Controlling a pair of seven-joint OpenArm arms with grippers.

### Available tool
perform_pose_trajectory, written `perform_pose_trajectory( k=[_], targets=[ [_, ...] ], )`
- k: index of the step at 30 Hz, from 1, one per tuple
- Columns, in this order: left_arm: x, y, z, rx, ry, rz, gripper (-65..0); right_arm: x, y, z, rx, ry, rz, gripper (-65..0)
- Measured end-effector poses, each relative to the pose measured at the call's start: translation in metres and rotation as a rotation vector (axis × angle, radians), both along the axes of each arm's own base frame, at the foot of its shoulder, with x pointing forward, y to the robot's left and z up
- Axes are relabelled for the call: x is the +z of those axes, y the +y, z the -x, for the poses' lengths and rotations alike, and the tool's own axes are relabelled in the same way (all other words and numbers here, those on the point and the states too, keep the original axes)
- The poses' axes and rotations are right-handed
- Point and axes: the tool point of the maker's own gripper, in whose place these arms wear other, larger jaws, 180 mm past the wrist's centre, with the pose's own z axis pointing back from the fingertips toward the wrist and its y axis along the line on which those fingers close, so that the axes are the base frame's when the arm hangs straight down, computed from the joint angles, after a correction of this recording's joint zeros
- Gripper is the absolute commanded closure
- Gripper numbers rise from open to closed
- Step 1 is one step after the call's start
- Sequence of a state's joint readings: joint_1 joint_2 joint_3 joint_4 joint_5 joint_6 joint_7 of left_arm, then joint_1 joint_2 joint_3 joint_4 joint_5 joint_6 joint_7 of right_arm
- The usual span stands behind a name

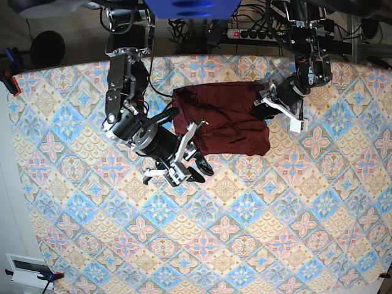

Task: Layout the t-shirt on the table in an organized manner, then fold the t-shirt properly
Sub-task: 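Fold the held end over onto the shirt with the right gripper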

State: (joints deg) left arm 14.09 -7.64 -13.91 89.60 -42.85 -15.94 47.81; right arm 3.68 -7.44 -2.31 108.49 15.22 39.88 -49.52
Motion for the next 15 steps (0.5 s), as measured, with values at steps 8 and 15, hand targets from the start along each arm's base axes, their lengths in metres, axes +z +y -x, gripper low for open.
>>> perform_pose_trajectory(
  k=[8, 15],
  targets=[
    [0.001, -0.001, -0.001, 0.001, -0.003, 0.004, -20.9, -0.1, -0.034, 0.003, -0.011, 0.291, 0.095, -14.0],
    [0.003, -0.002, -0.002, -0.006, -0.008, -0.003, -20.9, -0.083, -0.055, -0.025, -0.019, 0.35, -0.069, -20.8]
  ],
)
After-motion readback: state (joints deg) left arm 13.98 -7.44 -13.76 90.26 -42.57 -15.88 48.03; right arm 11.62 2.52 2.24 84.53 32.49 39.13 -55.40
